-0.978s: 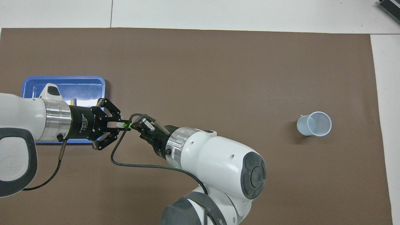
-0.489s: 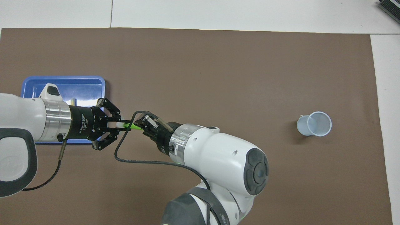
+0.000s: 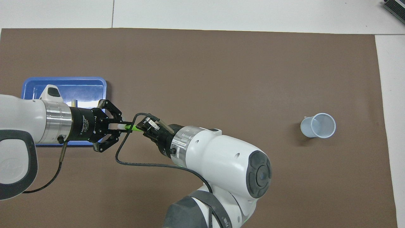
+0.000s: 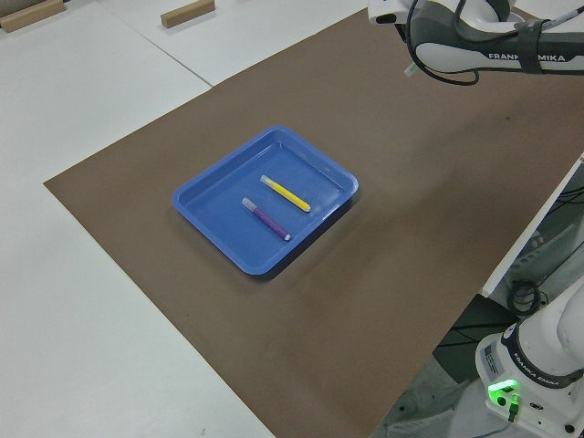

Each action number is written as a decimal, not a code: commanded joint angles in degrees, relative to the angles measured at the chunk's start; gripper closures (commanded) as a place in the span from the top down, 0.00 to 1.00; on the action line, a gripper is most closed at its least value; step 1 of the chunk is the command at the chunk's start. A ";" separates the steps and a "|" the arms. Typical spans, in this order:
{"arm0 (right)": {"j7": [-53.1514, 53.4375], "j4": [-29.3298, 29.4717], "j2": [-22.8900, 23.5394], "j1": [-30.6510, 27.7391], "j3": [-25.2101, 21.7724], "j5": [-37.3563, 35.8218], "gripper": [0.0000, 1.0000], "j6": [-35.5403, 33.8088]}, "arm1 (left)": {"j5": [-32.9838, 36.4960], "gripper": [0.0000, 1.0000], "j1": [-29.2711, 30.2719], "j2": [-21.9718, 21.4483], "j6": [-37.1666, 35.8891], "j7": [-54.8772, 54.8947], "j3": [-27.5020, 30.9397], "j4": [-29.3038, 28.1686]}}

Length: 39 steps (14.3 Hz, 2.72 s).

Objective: Transfer and insert pens with both arms
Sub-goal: 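Grasp the green pen with the right gripper and open the left gripper, then carry the green pen into the white cup with the right gripper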

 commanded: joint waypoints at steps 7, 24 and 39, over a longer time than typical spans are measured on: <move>-2.21 -0.16 0.19 -0.51 0.27 1.29 0.00 0.39 | -0.76 0.70 -1.44 -1.81 1.30 0.37 0.70 -1.83; -56.67 1.68 -4.02 -22.30 -0.17 -23.46 0.00 -45.63 | 10.92 1.00 9.44 -2.25 -11.17 50.59 1.14 -0.43; -108.04 -5.95 -8.59 -41.20 -0.08 -54.26 0.00 -44.45 | 31.84 1.00 13.85 -0.31 -8.46 92.13 1.49 3.53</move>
